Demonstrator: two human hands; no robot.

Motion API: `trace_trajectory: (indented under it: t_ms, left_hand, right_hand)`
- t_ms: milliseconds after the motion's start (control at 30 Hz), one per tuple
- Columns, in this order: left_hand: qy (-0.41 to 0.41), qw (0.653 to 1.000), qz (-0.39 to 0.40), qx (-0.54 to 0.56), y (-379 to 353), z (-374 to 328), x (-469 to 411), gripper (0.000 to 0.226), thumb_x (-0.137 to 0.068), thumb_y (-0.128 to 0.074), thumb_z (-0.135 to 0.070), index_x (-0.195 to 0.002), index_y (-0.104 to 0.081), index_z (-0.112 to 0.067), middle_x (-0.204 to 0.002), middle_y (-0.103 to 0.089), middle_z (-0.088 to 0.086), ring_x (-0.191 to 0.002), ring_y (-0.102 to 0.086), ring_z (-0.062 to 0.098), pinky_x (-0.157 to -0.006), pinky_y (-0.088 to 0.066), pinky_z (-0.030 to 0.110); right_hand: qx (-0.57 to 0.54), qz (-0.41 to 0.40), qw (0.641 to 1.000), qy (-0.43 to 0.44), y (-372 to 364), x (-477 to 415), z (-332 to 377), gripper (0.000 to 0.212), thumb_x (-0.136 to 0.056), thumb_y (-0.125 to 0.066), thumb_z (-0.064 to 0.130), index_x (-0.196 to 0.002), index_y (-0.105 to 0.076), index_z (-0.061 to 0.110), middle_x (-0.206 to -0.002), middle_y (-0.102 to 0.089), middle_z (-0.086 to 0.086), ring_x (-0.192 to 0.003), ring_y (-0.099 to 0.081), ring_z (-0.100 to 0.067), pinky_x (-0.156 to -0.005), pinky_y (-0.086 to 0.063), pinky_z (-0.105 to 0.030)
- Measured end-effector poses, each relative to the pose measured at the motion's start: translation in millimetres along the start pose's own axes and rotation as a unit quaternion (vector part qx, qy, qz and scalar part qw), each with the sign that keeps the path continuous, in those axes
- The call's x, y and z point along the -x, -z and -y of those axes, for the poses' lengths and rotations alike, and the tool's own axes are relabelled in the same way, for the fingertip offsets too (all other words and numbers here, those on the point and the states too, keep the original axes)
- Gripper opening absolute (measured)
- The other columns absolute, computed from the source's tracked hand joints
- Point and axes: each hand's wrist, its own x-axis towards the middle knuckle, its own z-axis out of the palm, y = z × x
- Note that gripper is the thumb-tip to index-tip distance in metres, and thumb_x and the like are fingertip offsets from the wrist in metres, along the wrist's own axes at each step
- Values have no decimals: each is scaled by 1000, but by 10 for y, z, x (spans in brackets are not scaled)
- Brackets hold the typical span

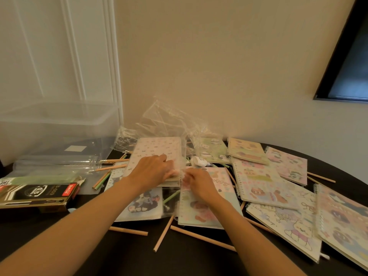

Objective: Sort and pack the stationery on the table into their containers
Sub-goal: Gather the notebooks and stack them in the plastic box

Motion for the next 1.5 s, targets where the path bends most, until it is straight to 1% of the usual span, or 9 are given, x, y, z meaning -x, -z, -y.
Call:
trace_trajectory:
  t_ms: [400, 500, 567, 767, 933, 1100, 1200, 1333, 1500]
  left_hand:
    - [-98, 989, 79, 72, 83, 299, 411, 87, -77, 10, -69, -144, -31, -31, -145, -37, -5, -129, -36, 11, -100, -35, 27]
    - [-125, 988, 95, 7, 45, 472, 634, 52, -93, -33, -32, -145, -30, -27, -150, -32, -1, -132, -38, 16, -103, -41, 33]
    - [-168, 984, 55, -8, 36, 579, 722, 69, -64, -78, -8, -128, -56, -22, -133, -55, 3, -111, -60, 18, -86, -55, 32]
    - [-190, 979, 30, -68, -54, 891, 909, 96, -26, -91, -7, -117, -66, -22, -133, -50, 3, -106, -64, 18, -87, -49, 27]
    - [-87, 991, 93, 37, -36, 869, 964, 57, -90, -58, -21, -140, -34, -36, -148, -4, -19, -141, -20, 7, -112, -20, 21]
    - [88, 949, 94, 288, -78, 852, 843, 21, -93, -51, -32, -109, -61, -41, -138, -48, -10, -126, -46, 13, -101, -41, 32]
    - [195, 886, 23, 421, -17, 786, 766, 19, -89, -58, -29, -89, -74, -19, -125, -59, -6, -113, -53, 13, -85, -40, 18]
    - [312, 779, -35, 543, -34, 742, 687, 25, -89, -60, -23, -82, -73, -4, -119, -64, 0, -117, -51, 19, -100, -34, 38]
    - [366, 780, -89, 499, -132, 659, 548, 35, -93, -54, -28, -70, -67, -5, -85, -70, 7, -77, -59, 24, -69, -44, 28]
  right_hand:
    - [-122, -40, 991, 48, 325, 234, -211, 53, -85, -38, 25, -137, -44, 25, -139, -49, -5, -117, -54, -21, -94, -48, -40]
    - [134, 19, 979, 153, 325, 261, -269, 86, -85, -50, -3, -141, -6, 46, -158, 3, 6, -139, -26, -15, -86, -51, -32]
    - [272, 79, 937, 206, 306, 258, -203, 96, -85, -62, 8, -137, 8, 49, -153, 25, 11, -141, 1, -8, -92, -47, -27]
    - [361, 53, 859, 359, 279, 184, -277, 53, -73, -74, 8, -124, -60, 15, -152, -13, -1, -138, -15, -23, -96, -48, -46]
    - [266, 112, 927, 240, 272, 147, -238, 35, -85, -64, 17, -120, -62, 16, -148, -12, 20, -137, -11, 2, -107, -36, -31]
    - [1, 39, 991, 130, 226, 138, -125, 22, -93, -54, 24, -110, -67, 25, -129, -56, 7, -126, -36, 4, -103, -32, -15]
    - [-130, 10, 990, 52, 244, 168, -46, 15, -90, -59, 24, -88, -73, 25, -107, -68, 9, -100, -63, -6, -79, -45, -9]
    - [-305, -44, 949, -74, 193, 108, 36, 20, -91, -58, 18, -79, -72, 9, -88, -72, -3, -86, -66, -12, -78, -53, -19]
    - [-322, -115, 924, -169, 46, -24, 90, 40, -93, -52, 13, -54, -57, 7, -63, -65, -8, -67, -59, -23, -65, -51, -38]
